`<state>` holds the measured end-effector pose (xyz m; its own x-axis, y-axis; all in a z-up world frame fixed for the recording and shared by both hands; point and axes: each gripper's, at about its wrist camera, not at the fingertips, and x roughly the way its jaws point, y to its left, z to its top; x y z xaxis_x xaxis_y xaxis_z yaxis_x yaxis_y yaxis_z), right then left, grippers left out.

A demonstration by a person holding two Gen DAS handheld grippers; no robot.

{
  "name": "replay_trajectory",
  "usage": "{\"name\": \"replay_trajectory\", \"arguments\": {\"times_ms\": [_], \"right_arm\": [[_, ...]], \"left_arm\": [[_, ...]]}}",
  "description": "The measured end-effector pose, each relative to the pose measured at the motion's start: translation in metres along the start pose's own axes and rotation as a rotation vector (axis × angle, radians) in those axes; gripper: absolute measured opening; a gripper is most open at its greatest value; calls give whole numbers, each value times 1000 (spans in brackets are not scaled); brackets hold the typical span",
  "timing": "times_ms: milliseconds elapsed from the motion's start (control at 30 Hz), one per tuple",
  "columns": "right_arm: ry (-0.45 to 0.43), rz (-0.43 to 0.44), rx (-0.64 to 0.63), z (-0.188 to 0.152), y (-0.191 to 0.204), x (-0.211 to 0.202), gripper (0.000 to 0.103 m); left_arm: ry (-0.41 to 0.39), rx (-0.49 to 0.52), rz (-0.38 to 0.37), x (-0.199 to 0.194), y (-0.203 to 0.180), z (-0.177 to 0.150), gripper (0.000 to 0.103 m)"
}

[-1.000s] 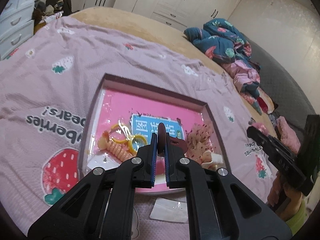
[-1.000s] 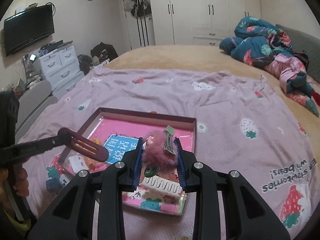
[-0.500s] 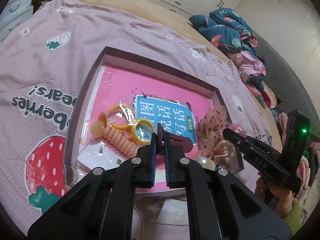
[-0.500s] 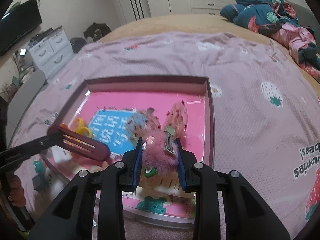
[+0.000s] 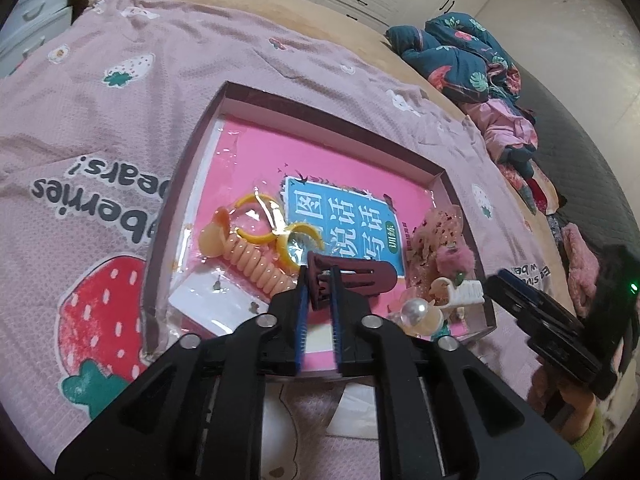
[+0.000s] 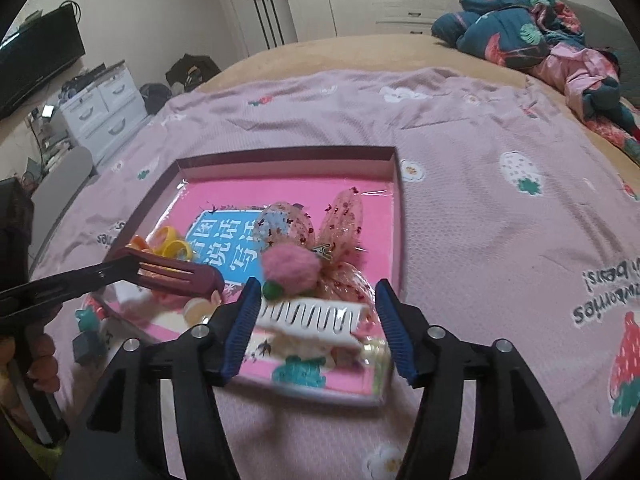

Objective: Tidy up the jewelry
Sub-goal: 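Open both tools to release the claw clip and pom clip, then withdraw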

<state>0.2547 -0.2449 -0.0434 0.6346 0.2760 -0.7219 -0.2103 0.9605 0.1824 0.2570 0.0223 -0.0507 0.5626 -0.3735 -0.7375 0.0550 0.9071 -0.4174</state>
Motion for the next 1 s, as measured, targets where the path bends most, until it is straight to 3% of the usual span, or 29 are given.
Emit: {"name": "replay_trajectory", "arguments": {"times_ms": [33, 200, 333, 633, 1000], "right_arm": [[-10, -2, 2, -1, 0, -5, 65], [-78, 18, 20, -12, 4, -37, 77], [-115, 32, 3, -16, 12, -59, 80], [-186, 81, -50, -24, 36, -102, 84], [-239, 113, -108, -29, 59, -136, 85]], "left_arm": [[-5, 0, 5, -3, 1, -1, 18], [-32, 1, 16, -18, 2, -3, 34], [-76, 19, 29, -38, -2, -2, 53], [-222, 81, 66, -100, -20, -10, 82], [-279, 124, 117, -142, -24, -30, 93]]}}
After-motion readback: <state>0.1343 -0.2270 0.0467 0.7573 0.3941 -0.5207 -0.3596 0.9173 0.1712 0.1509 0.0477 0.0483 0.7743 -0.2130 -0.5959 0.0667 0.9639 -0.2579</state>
